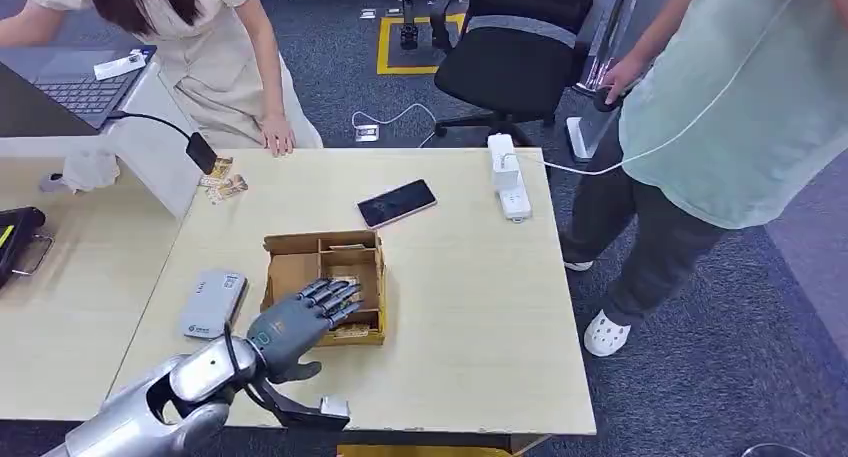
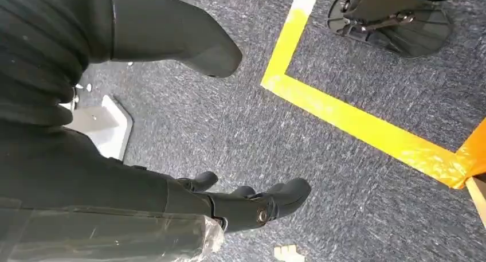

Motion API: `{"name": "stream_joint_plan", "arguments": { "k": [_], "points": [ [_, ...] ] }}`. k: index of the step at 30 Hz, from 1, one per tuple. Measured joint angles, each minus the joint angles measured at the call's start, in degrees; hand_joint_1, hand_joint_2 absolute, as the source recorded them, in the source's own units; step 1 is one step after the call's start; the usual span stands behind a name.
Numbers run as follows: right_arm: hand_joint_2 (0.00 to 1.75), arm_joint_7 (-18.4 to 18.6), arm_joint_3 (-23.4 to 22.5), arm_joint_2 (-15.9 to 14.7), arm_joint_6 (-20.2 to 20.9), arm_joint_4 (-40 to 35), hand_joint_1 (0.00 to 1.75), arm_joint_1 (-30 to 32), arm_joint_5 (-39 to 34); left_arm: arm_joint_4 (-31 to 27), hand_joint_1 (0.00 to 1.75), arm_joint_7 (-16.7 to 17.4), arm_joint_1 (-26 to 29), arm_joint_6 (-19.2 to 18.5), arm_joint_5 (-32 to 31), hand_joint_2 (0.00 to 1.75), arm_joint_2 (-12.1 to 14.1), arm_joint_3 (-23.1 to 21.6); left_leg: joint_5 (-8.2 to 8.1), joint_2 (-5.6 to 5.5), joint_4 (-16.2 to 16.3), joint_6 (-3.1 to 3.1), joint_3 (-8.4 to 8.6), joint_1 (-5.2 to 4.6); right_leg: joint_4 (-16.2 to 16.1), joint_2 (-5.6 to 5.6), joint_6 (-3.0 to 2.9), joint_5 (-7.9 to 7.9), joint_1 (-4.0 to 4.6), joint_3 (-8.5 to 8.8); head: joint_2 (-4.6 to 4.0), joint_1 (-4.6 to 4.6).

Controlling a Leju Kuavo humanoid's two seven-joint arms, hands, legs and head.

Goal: Pass the card to the sensor for recognition and then transmit it.

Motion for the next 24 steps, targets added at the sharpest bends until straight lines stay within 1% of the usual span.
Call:
{"name": "stream_joint_plan", "arguments": {
  "k": [4,10,24],
  "points": [
    [1.75,0.2,0.4,0.0,0.0,0.0,0.0,-0.3,0.0,0.5,0.0,0.3,-0.6,-0.2,0.3,1.75,-1.9,-0.1,0.0,0.01,0.0,0.0,0.0,0.0,0.0,0.01,0.0,0.0,0.0,0.01,0.0,0.02],
    [1.75,0.2,0.6,0.1,0.0,0.0,0.0,-0.4,0.0,2.0,0.0,0.5,-0.7,0.1,0.4,1.75,-3.2,-0.2,0.0,0.01,0.0,0.0,0.0,0.0,0.0,0.01,0.01,0.01,0.0,0.0,0.0,-0.02],
    [1.75,0.2,0.9,0.1,0.2,0.0,0.0,-0.4,0.0,2.3,0.0,0.5,-0.7,0.0,1.1,1.75,-3.3,-0.3,0.0,0.01,0.0,0.0,0.0,0.0,0.0,0.01,0.01,0.01,0.0,0.01,0.0,0.0]
  ]
}}
